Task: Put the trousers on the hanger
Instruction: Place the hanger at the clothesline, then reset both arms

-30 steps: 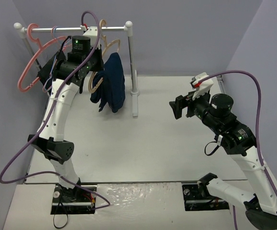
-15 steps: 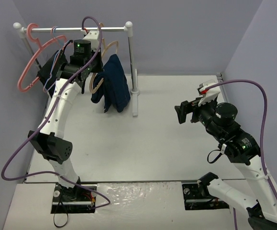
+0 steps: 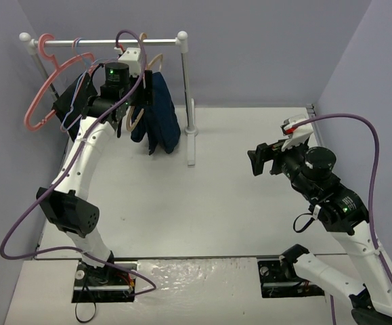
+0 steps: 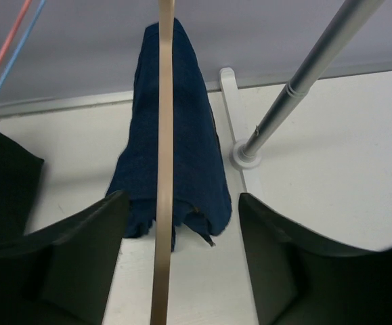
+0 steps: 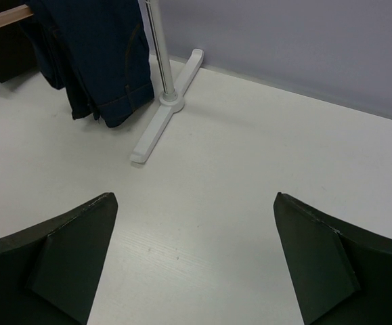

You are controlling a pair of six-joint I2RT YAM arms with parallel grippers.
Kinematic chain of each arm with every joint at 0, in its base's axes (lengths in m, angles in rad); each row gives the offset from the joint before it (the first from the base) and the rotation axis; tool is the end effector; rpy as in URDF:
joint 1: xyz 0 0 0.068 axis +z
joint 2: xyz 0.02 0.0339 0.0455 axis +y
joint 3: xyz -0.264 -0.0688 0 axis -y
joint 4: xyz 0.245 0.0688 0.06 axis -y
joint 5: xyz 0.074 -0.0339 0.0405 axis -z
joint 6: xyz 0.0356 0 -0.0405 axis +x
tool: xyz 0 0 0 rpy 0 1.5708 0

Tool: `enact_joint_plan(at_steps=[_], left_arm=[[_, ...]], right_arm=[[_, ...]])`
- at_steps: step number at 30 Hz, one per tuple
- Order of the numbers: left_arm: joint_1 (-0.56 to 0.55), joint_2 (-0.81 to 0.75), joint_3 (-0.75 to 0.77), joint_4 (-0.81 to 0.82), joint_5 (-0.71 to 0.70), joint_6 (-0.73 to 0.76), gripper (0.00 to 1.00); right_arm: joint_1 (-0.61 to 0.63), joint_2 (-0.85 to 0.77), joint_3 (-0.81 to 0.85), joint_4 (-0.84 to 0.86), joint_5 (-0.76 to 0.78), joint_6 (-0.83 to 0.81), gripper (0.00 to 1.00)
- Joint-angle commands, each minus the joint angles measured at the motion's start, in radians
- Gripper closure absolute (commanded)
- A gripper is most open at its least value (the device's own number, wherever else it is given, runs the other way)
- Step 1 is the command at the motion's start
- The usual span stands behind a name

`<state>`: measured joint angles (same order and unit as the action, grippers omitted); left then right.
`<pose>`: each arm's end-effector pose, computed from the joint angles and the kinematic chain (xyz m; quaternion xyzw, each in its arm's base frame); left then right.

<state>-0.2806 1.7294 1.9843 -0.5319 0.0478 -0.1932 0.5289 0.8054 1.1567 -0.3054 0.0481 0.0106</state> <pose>0.3733 -0.1094 0.4641 0.0492 0.7963 -0.1599 0.5812 0.1355 0.0772 0.4495 -0.1601 0.6719 0.1766 0.7012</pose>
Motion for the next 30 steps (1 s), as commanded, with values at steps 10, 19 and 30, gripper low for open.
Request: enact_joint_plan(at_steps=[10, 19, 30], left_arm=[[0.027, -0.429, -0.147, -0.118, -0.188, 0.033, 0.03], [0.027, -0.949, -0.591, -0.299, -0.330, -0.054, 0.03], [0.024, -1.348, -0.920, -0.339, -0.393, -0.132, 0.03]], right_arm=[[-0.006, -0.032, 0.016, 0.044, 0.129, 0.001, 0.00], [-0.005, -0.157, -0.055, -0.001, 0.257, 0.008, 0.00], [-0.006, -0.337, -0.176, -0.012, 0.379, 0.048, 0.00]])
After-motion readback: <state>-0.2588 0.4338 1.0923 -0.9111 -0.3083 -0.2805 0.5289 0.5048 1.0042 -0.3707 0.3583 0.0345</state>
